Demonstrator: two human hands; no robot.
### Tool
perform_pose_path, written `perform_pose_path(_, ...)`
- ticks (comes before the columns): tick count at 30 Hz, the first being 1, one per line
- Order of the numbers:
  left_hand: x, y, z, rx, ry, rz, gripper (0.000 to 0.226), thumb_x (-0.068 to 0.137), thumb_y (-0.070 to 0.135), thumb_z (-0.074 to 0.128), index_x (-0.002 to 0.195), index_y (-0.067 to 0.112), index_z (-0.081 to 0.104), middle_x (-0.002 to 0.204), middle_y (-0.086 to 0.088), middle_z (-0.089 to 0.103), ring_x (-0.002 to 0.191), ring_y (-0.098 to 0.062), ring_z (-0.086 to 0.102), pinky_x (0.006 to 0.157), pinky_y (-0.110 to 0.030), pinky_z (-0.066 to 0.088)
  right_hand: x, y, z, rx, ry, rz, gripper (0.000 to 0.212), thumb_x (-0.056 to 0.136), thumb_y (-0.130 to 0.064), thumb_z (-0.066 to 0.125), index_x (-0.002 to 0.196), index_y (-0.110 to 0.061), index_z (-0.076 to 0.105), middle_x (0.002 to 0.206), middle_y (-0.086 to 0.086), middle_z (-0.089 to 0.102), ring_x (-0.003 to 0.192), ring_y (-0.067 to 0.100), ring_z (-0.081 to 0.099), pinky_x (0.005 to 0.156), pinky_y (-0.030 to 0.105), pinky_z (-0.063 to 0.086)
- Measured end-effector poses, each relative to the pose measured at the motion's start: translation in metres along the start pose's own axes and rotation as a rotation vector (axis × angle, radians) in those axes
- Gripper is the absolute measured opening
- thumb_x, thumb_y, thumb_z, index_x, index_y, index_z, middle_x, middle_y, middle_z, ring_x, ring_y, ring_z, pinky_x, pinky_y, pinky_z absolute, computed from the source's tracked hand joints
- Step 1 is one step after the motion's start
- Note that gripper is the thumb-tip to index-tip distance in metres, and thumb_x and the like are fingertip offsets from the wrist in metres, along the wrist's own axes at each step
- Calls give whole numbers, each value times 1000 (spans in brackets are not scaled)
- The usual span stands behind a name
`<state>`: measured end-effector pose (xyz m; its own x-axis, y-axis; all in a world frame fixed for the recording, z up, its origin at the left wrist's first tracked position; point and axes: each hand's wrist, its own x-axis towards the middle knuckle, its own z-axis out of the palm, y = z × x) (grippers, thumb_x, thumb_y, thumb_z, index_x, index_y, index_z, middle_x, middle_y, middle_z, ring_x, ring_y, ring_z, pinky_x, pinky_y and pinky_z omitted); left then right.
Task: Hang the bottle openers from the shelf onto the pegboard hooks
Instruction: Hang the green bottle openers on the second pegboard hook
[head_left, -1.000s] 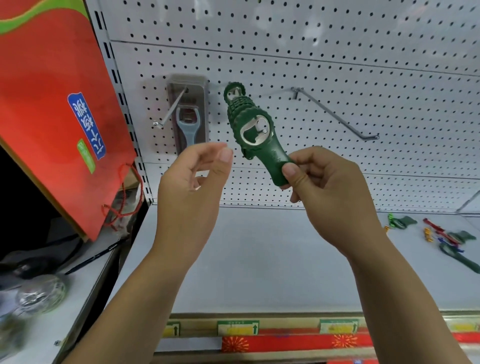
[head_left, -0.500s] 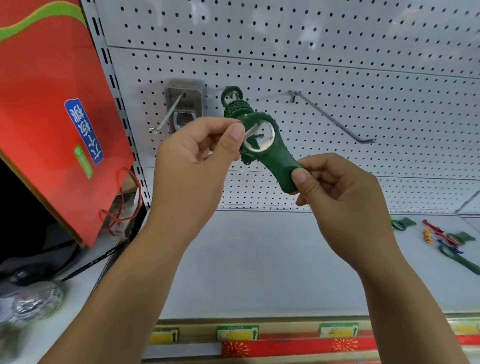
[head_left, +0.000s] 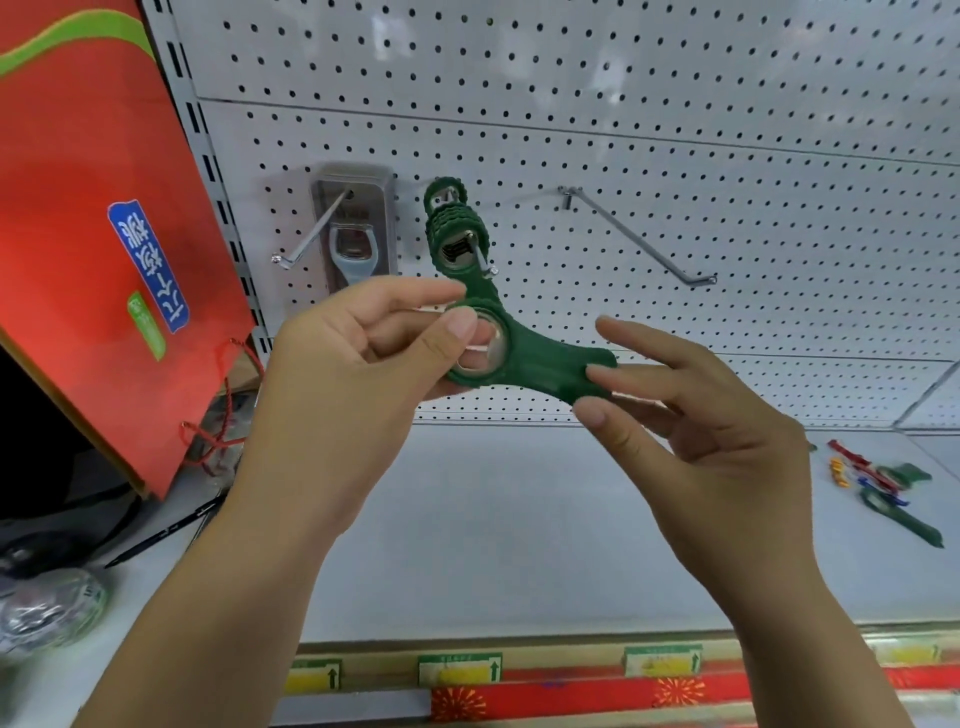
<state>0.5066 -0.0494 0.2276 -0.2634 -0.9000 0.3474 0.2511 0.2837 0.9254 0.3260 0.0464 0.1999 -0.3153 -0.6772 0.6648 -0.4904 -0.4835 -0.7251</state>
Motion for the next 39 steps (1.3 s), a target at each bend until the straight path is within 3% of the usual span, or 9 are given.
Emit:
perform_pose_path(3,11,5,-1,60,11,81,10,91,10,69,101,12,72,85,0,80,82,-17,77,69,-28,60,7,-4,-1,33,41,62,16,86,-20,71,102,-20,73,117,-3,73,111,15,69,88,24,56)
perform_pose_path(6,28,11,0,131,12,134,9,91,13,71,95,19,75,85,0,79,79,-16,74,67,-28,59,18,-7,-1,11,74,140,13,92,-26,66,104,-28,73,110,-11,75,104,13,72,89,28,57)
perform_pose_path(12,50,8,8,191,-23,96,8,88,16,75,95,18,79,88,-9,77,78,-18,74,65,-22,59,39,-11,2,-85,76,134,13,98,-26,63,105,-30,73,110,-14,74,103,4,69,92,25,55)
perform_pose_path(19,68,-5,0,205,-22,38,7,88,18,75,94,17,79,84,-4,77,78,-15,71,68,-23,58,48,-12,20,-196,-108,-55,23,96,-16,65,117,-25,71,120,-15,69,118,8,61,98,31,51)
perform_pose_path(24,87,-13,-6,269,14,61,6,88,19,76,91,23,78,82,5,77,78,-9,71,73,-26,60,48,-7,32,-288,-191,-85,31,95,-17,68,125,-24,69,123,-13,67,115,2,59,101,20,46)
perform_pose_path(27,99,-15,-7,310,36,103,6,88,21,77,89,27,78,85,4,78,82,-13,73,75,-28,61,48,-7,34,-299,-203,-76,33,95,-17,67,127,-25,67,123,-14,67,114,3,59,102,22,46)
perform_pose_path(30,111,-20,-7,357,63,142,5,86,24,78,87,29,78,84,4,77,80,-13,71,76,-29,61,48,-8,34,-286,-200,-35,33,95,-16,67,127,-27,67,122,-17,66,112,-5,57,100,15,44)
perform_pose_path(33,123,-28,-6,356,80,168,4,84,24,80,87,25,77,80,6,75,72,-3,66,71,-24,56,46,-10,34,-283,-201,-15,33,95,-18,67,126,-29,67,121,-20,65,113,-9,56,99,9,41)
perform_pose_path(39,142,-41,-8,456,116,238,14,82,22,82,92,14,75,81,3,72,71,-4,63,71,-19,53,44,-14,29,-301,-260,35,37,97,-26,65,132,-37,61,126,-26,60,117,-15,49,98,0,34)
